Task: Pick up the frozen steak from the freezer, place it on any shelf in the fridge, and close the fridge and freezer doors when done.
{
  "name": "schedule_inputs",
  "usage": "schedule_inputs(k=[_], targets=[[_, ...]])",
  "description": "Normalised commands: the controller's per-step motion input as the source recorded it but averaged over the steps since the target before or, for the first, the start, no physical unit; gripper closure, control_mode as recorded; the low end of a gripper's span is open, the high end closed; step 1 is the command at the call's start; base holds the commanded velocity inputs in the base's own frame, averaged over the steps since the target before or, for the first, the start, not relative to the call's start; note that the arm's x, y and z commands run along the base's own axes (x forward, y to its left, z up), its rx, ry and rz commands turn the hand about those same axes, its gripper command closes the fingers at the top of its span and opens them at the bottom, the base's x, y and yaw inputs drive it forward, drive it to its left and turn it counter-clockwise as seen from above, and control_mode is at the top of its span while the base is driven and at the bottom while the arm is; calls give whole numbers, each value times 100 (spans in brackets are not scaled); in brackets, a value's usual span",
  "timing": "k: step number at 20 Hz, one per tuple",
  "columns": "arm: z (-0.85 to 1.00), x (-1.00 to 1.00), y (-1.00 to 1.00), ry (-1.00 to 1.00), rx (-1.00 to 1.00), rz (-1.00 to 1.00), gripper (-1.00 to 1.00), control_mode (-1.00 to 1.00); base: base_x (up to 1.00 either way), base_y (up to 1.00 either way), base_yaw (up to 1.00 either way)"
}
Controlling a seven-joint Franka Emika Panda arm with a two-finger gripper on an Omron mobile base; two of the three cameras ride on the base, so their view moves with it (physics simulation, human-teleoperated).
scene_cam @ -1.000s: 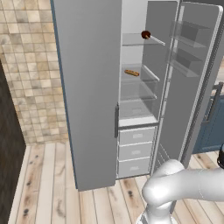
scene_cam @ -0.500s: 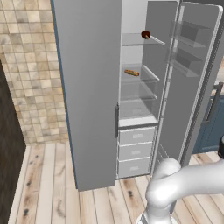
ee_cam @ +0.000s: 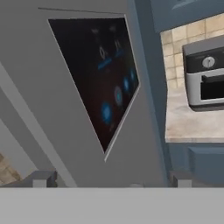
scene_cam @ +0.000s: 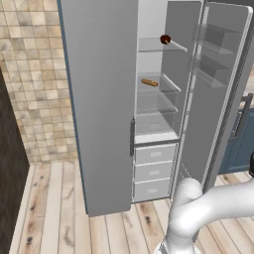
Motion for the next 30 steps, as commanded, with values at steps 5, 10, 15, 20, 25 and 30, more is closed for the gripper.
schedule_inputs(k=[5,10,15,20,25,30], targets=[[0,1,47,0,1,-5,-100,-100,0,0,0],[0,-14,78,0,6,-5,-100,-100,0,0,0],[0,-17,98,0,11,-6,-100,-100,0,0,0],[0,4,100,1,15,-8,-100,-100,0,0,0],[1,30,37,1,7,-6,-100,-100,0,0,0],[43,-60,-80,0,17,-13,-100,-100,0,0,0]])
